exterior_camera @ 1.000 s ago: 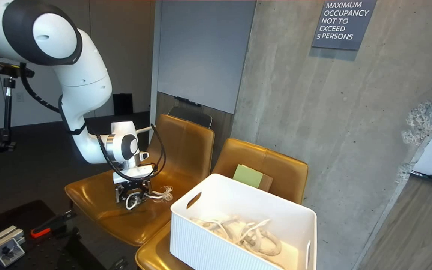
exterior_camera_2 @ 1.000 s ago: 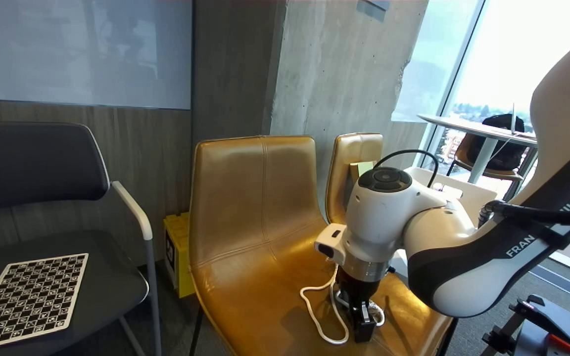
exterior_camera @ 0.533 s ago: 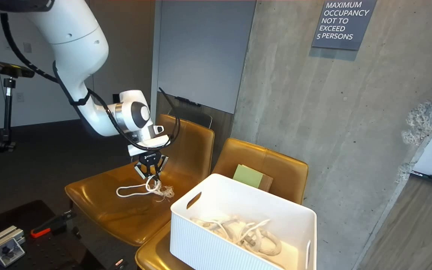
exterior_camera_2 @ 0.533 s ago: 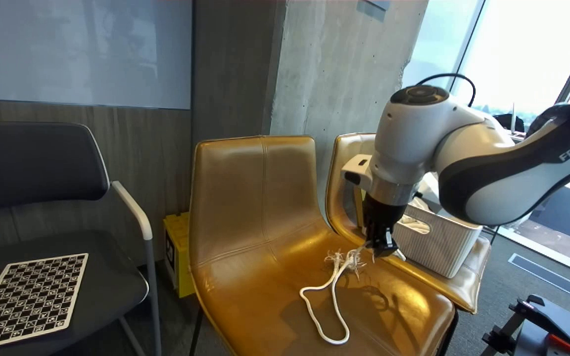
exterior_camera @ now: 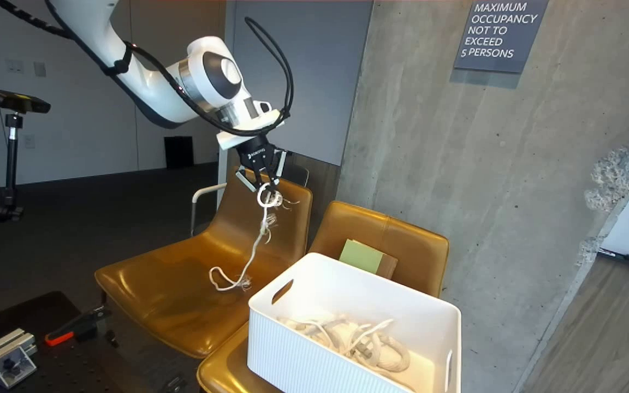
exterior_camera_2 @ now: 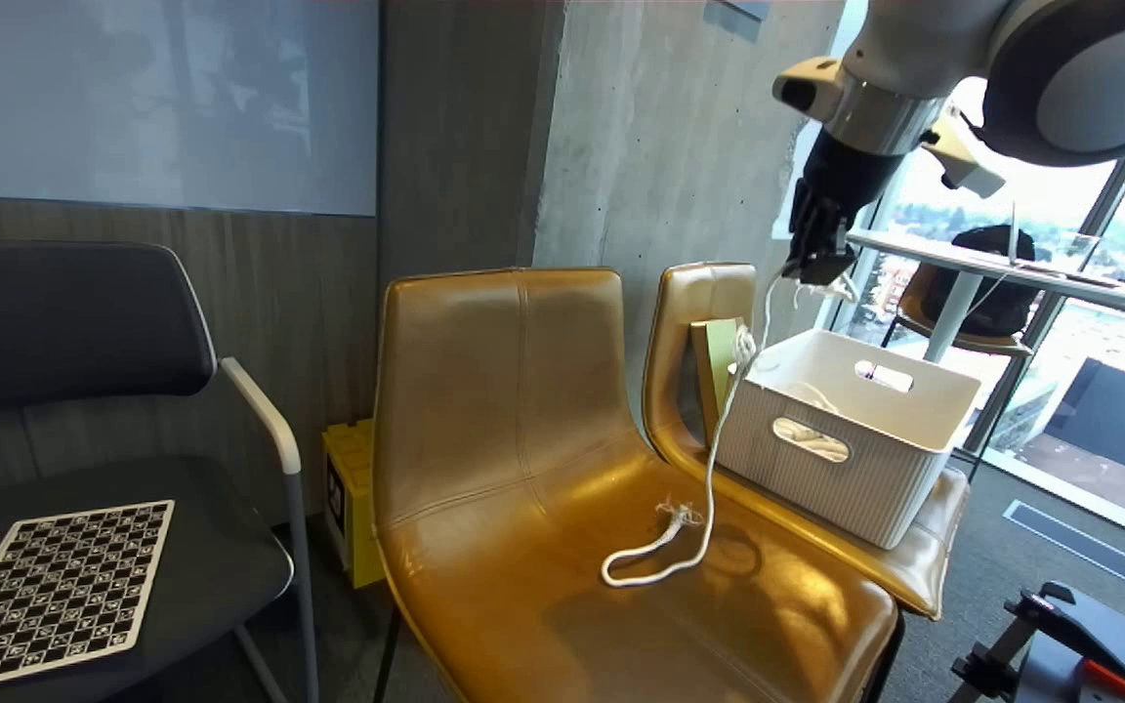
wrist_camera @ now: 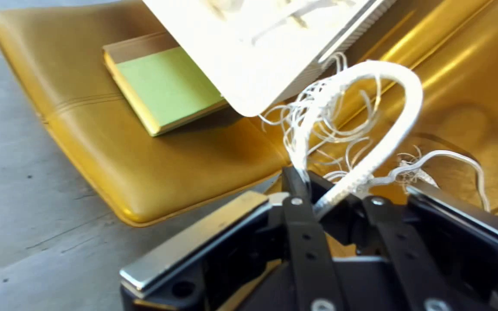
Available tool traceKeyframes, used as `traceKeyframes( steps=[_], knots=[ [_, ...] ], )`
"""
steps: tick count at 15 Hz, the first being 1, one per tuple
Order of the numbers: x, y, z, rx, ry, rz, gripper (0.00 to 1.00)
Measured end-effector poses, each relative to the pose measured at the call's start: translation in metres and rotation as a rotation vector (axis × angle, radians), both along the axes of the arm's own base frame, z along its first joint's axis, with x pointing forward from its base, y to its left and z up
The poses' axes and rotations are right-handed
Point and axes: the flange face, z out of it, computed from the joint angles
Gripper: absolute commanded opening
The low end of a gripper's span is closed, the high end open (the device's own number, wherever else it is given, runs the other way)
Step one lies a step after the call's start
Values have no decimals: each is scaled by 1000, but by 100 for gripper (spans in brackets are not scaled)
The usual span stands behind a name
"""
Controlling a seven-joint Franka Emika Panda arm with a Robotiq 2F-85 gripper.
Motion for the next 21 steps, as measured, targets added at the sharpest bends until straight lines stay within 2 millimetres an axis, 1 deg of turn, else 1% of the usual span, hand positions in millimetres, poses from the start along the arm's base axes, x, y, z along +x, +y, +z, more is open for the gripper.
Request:
traceKeyframes(
  steps=[4,8,10,11,12,13,14,16,18,21],
  knots=[
    [-3,-49,107,-22,-95,-19,1],
    [-18,-99,201,-37,-69,22,1],
    [-29,-110,234,-45,-49,52,1],
    [-35,-110,244,-54,-40,66,1],
    [-40,-107,251,-60,-33,79,1],
    [-43,-102,253,-64,-26,94,1],
    [-46,-93,252,-66,-14,108,1],
    [-50,-67,242,-70,17,148,1],
    [-57,-28,220,-84,50,197,1],
    [-76,44,169,-118,104,250,1]
  ],
)
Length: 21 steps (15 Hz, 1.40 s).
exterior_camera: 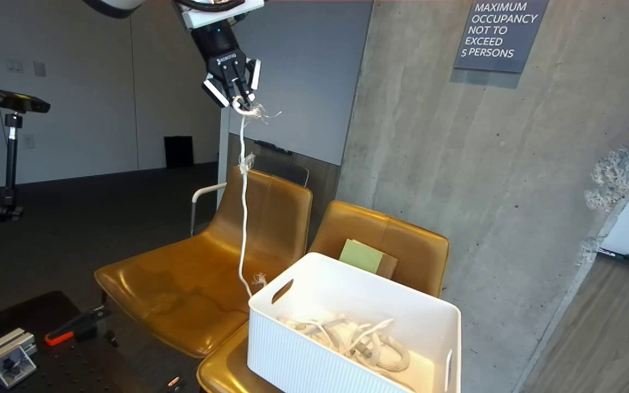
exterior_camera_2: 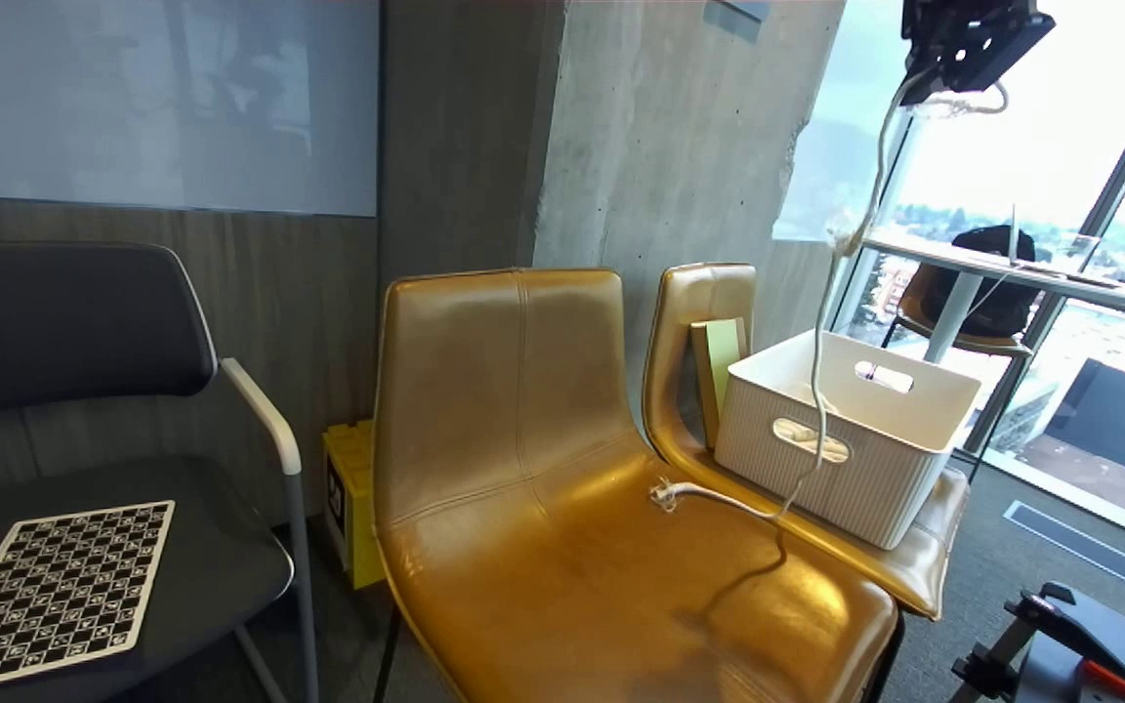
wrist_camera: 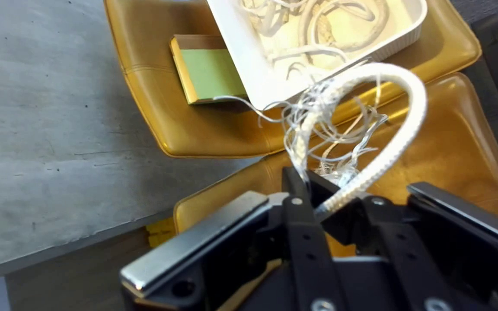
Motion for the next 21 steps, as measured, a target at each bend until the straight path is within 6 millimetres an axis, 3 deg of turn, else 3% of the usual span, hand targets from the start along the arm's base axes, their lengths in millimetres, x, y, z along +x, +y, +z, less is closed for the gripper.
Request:
traceKeyframes(
  steps=[3,7,13,18,21],
  knots=[
    [-21,46,-60,-27,54,-3,1],
    [-38,52,-134,-59,121,-61,1],
    [-54,68,-145,-29,108,-75,1],
    [-76,109,-211,-37,158,-55,1],
    [-78,126,-245,-54,189,-57,1]
  ],
)
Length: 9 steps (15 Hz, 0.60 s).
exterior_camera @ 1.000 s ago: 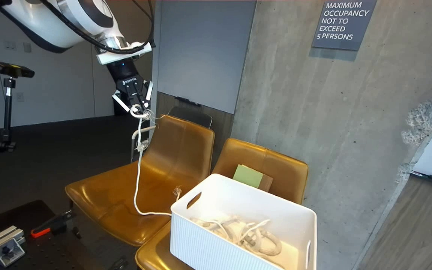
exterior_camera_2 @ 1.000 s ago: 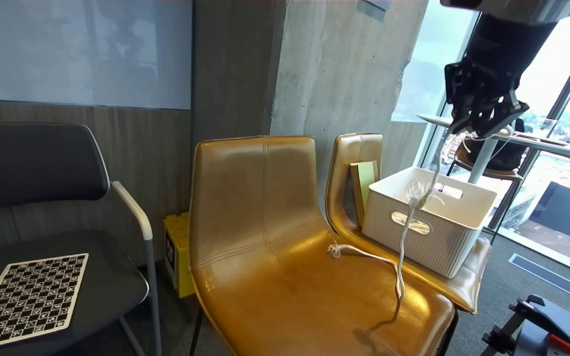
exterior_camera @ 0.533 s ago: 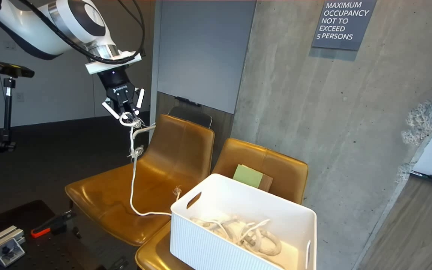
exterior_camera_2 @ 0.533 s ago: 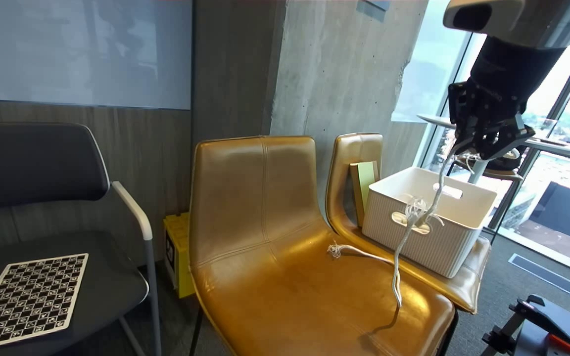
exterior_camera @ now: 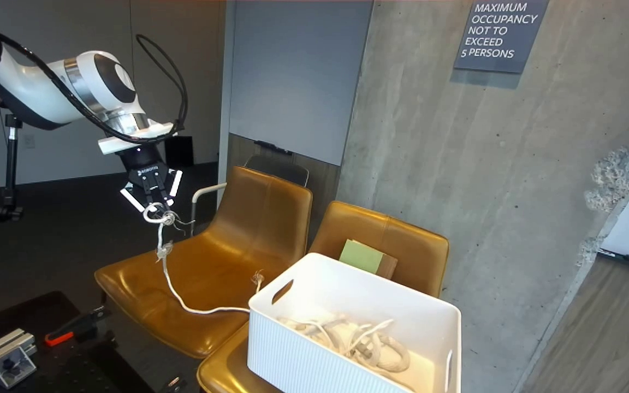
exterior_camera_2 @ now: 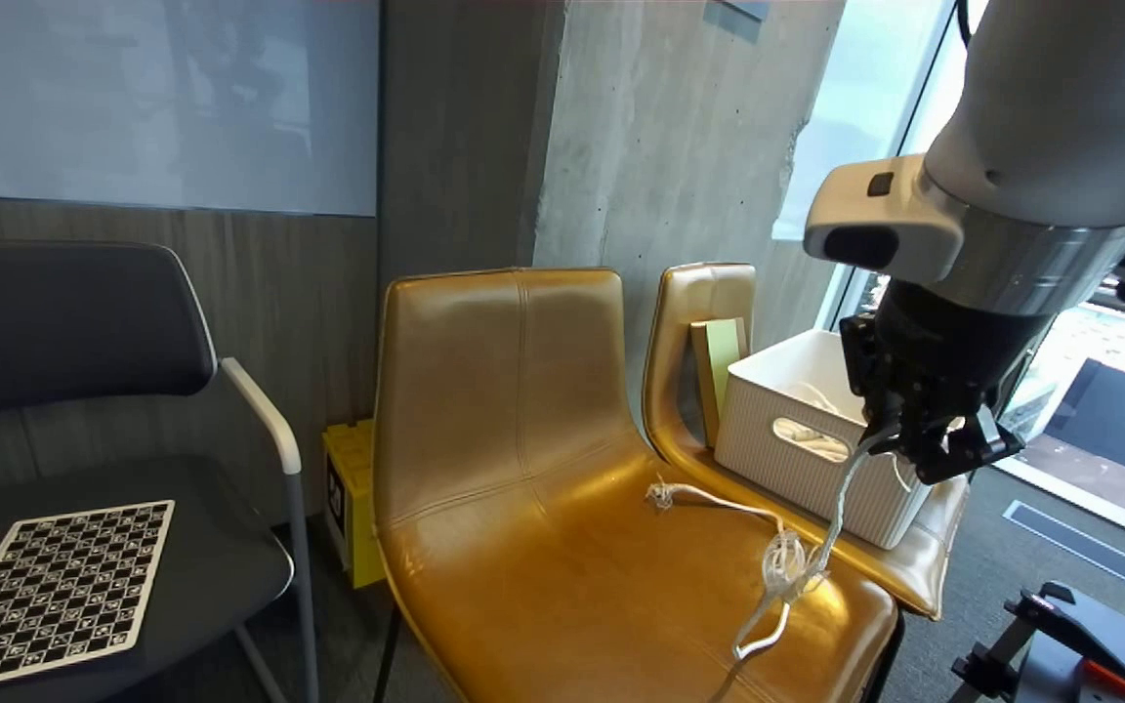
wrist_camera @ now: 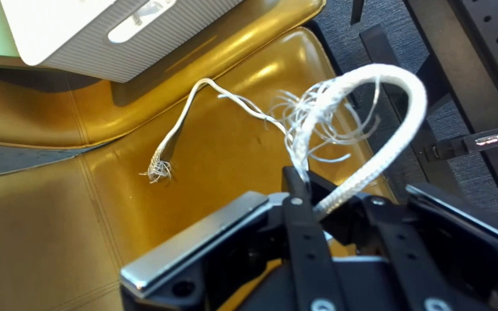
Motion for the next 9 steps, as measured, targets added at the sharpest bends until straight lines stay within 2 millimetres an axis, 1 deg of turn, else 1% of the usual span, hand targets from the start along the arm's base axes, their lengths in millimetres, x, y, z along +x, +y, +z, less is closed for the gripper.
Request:
traceKeyframes(
  steps=[2,4,5,6,7,9],
  knots=[
    [8,4,-7,-3,3,3,1],
    [15,9,-19,-16,2,7,1],
    [20,12,-25,-16,6,6,8],
    [25,16,-29,-15,8,6,33],
    [31,20,-32,-15,7,6,33],
    [44,29,-32,-9,-1,5,44]
  ],
)
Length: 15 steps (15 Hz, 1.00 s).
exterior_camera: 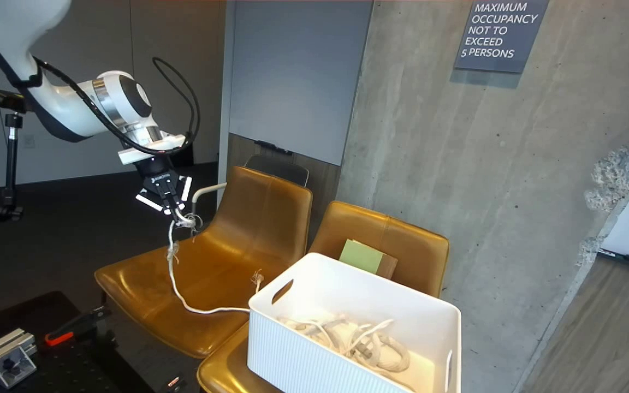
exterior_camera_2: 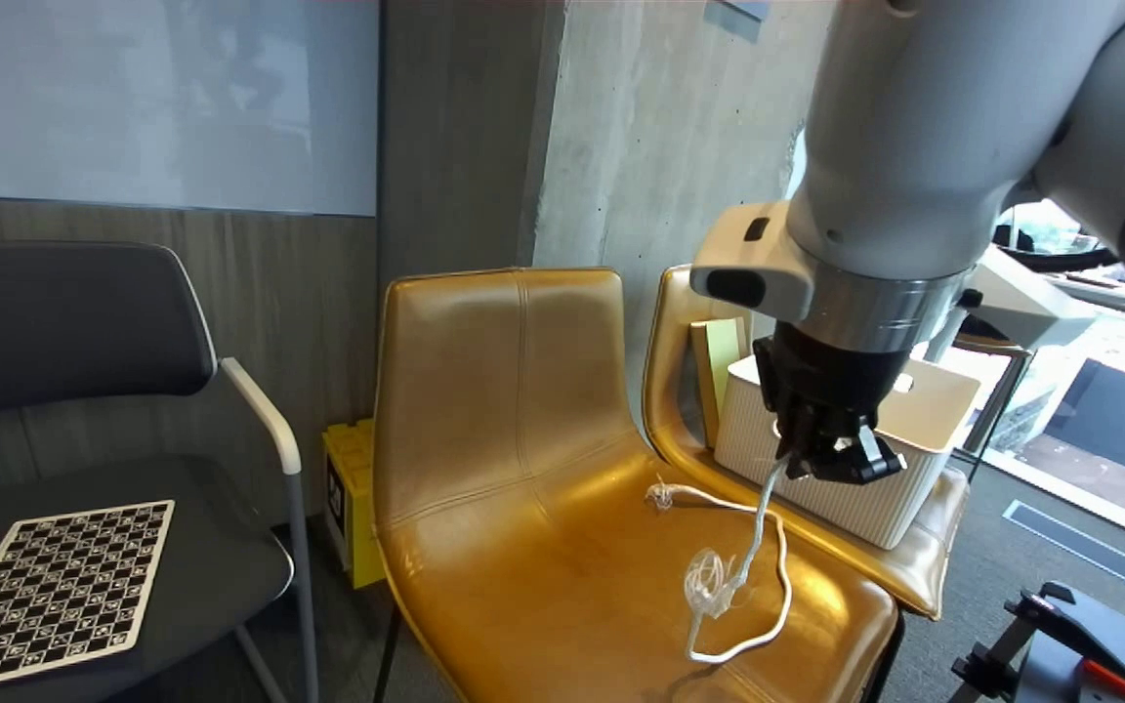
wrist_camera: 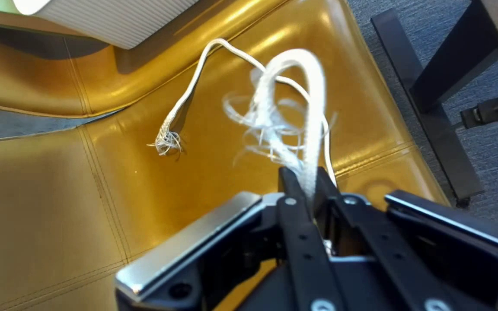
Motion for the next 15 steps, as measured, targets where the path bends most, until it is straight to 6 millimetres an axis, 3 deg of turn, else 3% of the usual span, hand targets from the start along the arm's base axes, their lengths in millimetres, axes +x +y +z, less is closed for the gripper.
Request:
traceKeyframes(
  steps=[3,7,9,12,15],
  knots=[
    [22,11,15,-2,-27,-12,66],
    [50,13,56,-3,-81,-40,95],
    [62,5,66,-7,-90,-49,100],
    [77,-22,52,-26,-60,-76,100],
    [93,-64,12,-46,4,-121,100]
  ],
)
